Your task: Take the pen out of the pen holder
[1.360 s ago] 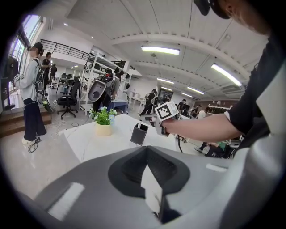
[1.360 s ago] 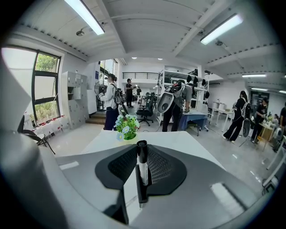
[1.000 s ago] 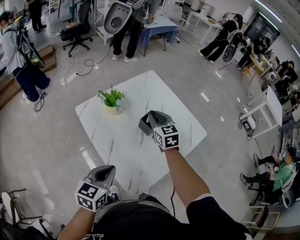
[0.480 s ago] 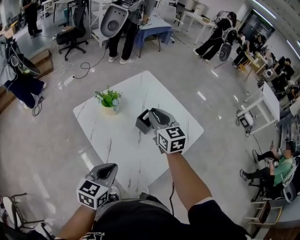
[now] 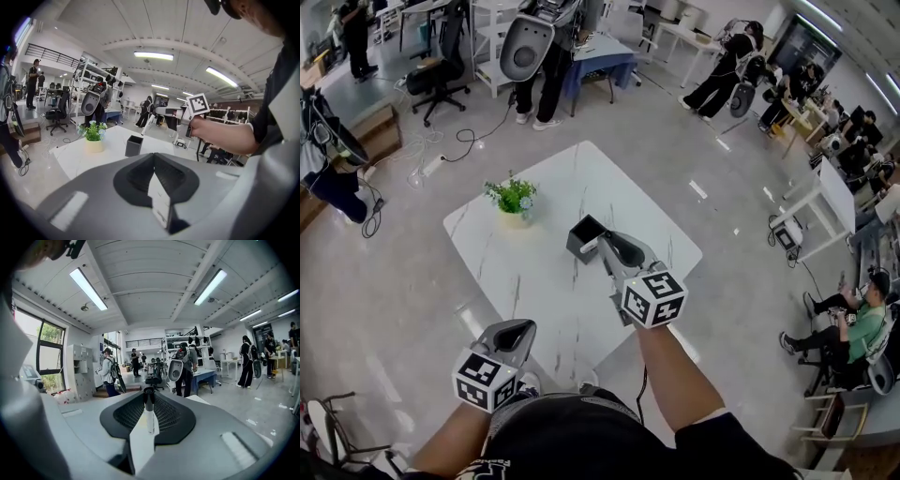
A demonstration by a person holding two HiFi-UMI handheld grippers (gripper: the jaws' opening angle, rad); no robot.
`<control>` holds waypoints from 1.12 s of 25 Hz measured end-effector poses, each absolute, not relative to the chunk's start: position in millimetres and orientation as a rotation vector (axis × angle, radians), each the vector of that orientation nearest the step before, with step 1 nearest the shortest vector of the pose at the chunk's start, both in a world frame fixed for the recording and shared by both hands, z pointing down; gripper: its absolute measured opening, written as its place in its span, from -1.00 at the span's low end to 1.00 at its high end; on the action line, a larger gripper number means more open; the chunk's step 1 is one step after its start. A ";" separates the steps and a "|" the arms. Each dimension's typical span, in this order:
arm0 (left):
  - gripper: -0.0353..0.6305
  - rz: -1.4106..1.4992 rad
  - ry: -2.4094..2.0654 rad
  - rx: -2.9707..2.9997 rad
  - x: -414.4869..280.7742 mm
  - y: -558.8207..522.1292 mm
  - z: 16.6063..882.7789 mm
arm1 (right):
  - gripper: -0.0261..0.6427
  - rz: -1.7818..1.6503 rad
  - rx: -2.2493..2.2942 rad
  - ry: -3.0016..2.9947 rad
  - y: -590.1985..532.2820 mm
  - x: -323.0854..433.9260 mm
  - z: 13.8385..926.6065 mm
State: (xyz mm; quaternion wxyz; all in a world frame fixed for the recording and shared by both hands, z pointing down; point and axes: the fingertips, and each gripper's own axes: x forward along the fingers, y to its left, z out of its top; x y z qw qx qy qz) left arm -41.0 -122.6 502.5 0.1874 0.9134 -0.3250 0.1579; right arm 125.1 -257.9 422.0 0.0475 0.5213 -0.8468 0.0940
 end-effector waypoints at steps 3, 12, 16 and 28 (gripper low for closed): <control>-0.72 0.443 -0.898 2.588 -36.9 -121.5 499.3 | -0.73 0.313 1.598 -2.588 -242.6 127.4 422.7; -0.72 0.428 -0.847 2.641 -19.3 -117.3 491.3 | -0.73 0.326 1.616 -2.607 -195.7 136.2 415.6; -0.72 0.418 -0.834 2.655 -15.7 -117.8 486.6 | -0.73 0.327 1.621 -2.612 -176.0 136.7 411.6; -0.72 0.409 -0.791 2.682 -7.4 -115.6 483.8 | -0.73 0.333 1.645 -2.619 -132.3 140.0 408.3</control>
